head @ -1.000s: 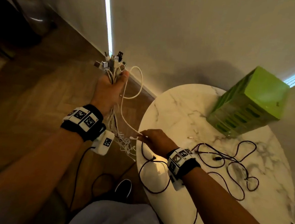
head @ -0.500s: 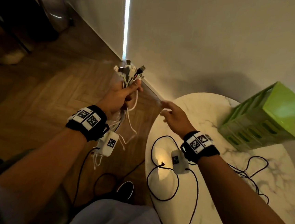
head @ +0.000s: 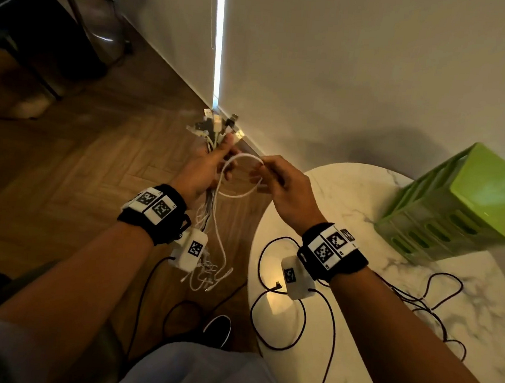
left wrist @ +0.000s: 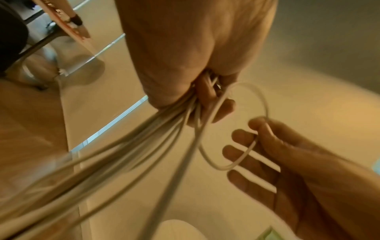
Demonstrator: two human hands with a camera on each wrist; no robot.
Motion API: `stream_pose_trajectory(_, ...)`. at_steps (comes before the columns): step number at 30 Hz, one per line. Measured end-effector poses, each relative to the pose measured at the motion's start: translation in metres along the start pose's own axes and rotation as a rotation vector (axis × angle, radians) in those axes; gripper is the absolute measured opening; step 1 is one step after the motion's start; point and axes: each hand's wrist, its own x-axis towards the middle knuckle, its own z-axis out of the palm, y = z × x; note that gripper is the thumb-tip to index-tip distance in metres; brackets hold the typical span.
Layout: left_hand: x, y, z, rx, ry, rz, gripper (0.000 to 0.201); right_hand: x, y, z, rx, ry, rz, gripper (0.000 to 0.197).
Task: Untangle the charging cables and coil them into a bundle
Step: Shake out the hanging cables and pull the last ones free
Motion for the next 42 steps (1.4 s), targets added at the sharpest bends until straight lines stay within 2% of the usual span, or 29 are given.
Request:
stream_pose_trajectory(2,0.004,0.002,-0.001,0.002,0.086,-0.032,0.04,-0.006,0.002,-0.006,0.042,-0.005,-0.002,0.018)
stream_pose_trajectory(3,0.007,0.003,-0.004,0.034,0.114,-0.034,0.041,-0.01,0.002,-0.01,-0.018,-0.037,-0.029,0.019)
stream_pose_trajectory(5,0.012,0.004,-0.006,0.063,0.106,-0.013,0.04,-0.021,0.01,-0.018,-0.243,-0.211,-0.065,0.021)
stream_pose_trajectory(7,0.015,0.005,-0.005,0.019,0.057,0.005,0.037,-0.033,0.02,-0.022,-0.409,-0.47,0.006,0.026)
stream_pose_trajectory(8,0.015,0.006,-0.003,0.005,0.028,0.006,0.036,-0.037,0.024,-0.022,-0.443,-0.554,0.05,0.03)
stream_pose_trajectory(9,0.015,0.005,0.0,0.002,-0.008,0.004,0.035,-0.04,0.027,-0.022,-0.443,-0.578,0.086,0.035)
stream_pose_trajectory(13,0.01,-0.003,0.016,0.026,-0.206,-0.012,0.03,-0.028,0.023,-0.009,-0.335,-0.353,0.123,0.052)
stream_pose_trajectory(17,0.0,-0.005,0.037,-0.021,-0.363,-0.026,0.022,-0.011,0.01,0.021,-0.07,-0.318,0.207,0.059)
stream_pose_trajectory(20,0.001,0.008,0.038,0.243,-0.331,0.023,0.036,-0.011,0.009,0.03,0.111,-0.13,0.159,0.065)
stream_pose_trajectory(22,0.004,0.016,0.035,0.48,-0.296,0.157,0.042,-0.014,0.007,0.031,0.091,-0.045,0.118,0.055)
stream_pose_trajectory(24,0.006,0.025,0.035,0.561,-0.247,0.266,0.03,-0.018,-0.002,0.033,0.007,-0.009,0.069,0.039)
stream_pose_trajectory(25,0.007,0.03,0.036,0.513,-0.24,0.262,0.026,-0.018,-0.004,0.034,-0.01,0.007,0.045,0.034)
stream_pose_trajectory(28,0.01,0.039,0.04,0.274,-0.317,0.116,0.022,-0.014,-0.009,0.033,0.094,-0.014,0.105,0.022)
stream_pose_trajectory(30,0.01,0.045,0.042,0.238,-0.393,0.124,0.017,-0.01,-0.004,0.03,0.084,-0.083,0.175,0.029)
stream_pose_trajectory(31,0.011,0.046,0.045,0.282,-0.415,0.149,0.014,-0.008,-0.003,0.029,0.038,-0.111,0.211,0.032)
stream_pose_trajectory(34,0.011,0.042,0.052,0.804,-0.497,0.461,0.031,-0.008,-0.002,0.021,0.008,-0.175,0.392,0.027)
stream_pose_trajectory(35,0.01,0.04,0.052,0.828,-0.515,0.481,0.04,-0.008,-0.001,0.018,0.03,-0.162,0.446,0.027)
stream_pose_trajectory(36,0.009,0.039,0.05,0.73,-0.522,0.397,0.047,-0.009,-0.003,0.014,0.084,-0.132,0.465,0.027)
stream_pose_trajectory(37,0.008,0.033,0.047,0.532,-0.533,0.245,0.049,-0.01,-0.004,0.011,0.13,-0.102,0.466,0.027)
stream_pose_trajectory(39,0.005,0.019,0.04,0.309,-0.647,0.048,0.05,-0.012,-0.01,0.008,0.218,-0.058,0.424,0.026)
stream_pose_trajectory(40,0.004,0.007,0.035,0.282,-0.745,-0.022,0.055,-0.014,-0.015,0.008,0.279,-0.053,0.418,0.03)
stream_pose_trajectory(42,0.002,-0.025,0.028,0.402,-0.917,-0.191,0.066,-0.018,-0.026,0.005,0.45,-0.051,0.443,0.035)
